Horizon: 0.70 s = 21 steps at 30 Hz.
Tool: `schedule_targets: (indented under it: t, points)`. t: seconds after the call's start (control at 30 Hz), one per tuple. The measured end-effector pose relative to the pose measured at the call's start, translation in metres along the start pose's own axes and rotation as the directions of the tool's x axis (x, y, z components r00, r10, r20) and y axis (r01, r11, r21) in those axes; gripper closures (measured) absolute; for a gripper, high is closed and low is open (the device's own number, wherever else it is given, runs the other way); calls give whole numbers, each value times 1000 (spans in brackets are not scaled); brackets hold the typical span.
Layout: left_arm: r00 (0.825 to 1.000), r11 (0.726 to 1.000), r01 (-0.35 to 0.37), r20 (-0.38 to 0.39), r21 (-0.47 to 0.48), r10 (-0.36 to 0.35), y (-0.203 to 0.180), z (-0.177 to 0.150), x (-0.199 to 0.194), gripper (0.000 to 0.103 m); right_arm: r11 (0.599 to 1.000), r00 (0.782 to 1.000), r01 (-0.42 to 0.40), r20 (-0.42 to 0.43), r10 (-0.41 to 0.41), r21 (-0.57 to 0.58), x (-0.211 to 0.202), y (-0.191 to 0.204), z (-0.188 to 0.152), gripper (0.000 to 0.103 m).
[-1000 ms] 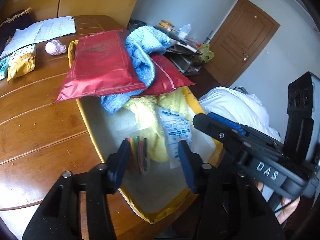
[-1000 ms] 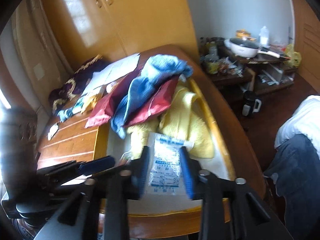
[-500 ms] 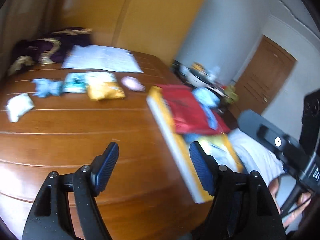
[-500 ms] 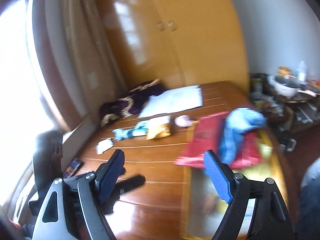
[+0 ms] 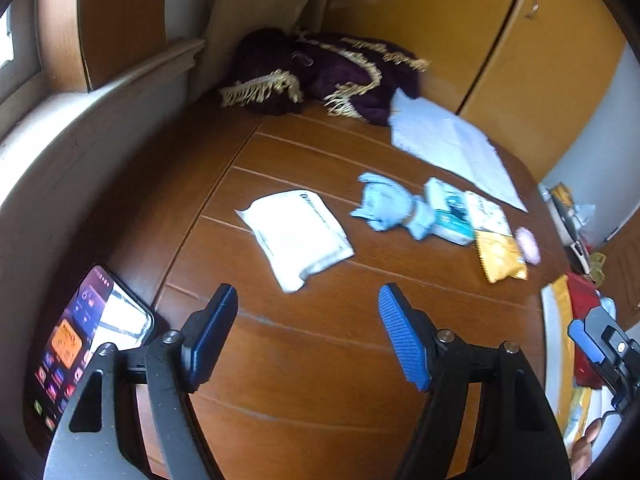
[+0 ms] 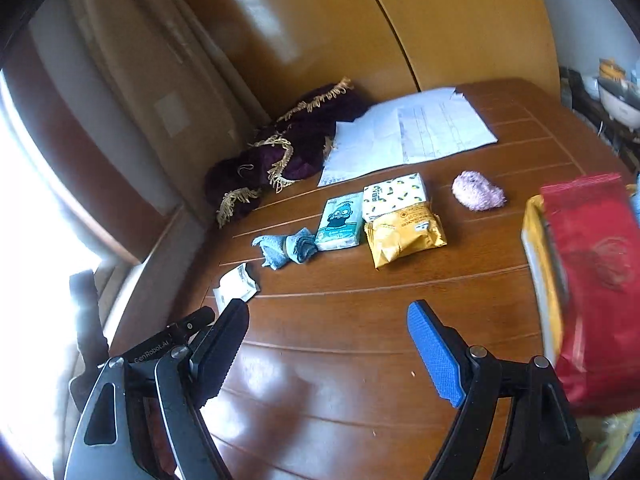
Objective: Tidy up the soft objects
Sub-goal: 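Move the left tool to the white packet while the right tool approaches the yellow snack bag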
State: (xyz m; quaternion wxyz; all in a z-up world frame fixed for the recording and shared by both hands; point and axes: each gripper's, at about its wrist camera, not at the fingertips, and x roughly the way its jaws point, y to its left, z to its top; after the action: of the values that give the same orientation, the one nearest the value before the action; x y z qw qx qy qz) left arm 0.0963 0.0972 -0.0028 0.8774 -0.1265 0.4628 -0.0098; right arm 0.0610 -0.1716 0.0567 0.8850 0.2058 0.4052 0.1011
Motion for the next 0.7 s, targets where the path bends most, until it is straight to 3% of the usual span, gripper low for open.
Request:
schedule_targets:
  t: [0.33,0.5,0.7]
  points:
    - [998,998,-52,-23,-32,51,2,21,36,30,975,986,167,-41,-163,148,61,-31,42,19]
    - [996,996,-84,-37,-33,83,-1,28,44,30,949,959,283,-48,-279,136,88,-42,58,19]
    - [990,993,-119,-74,-15,118,-3,32,60,30,948,954,300,-60,-295,103,105,-44,52,20]
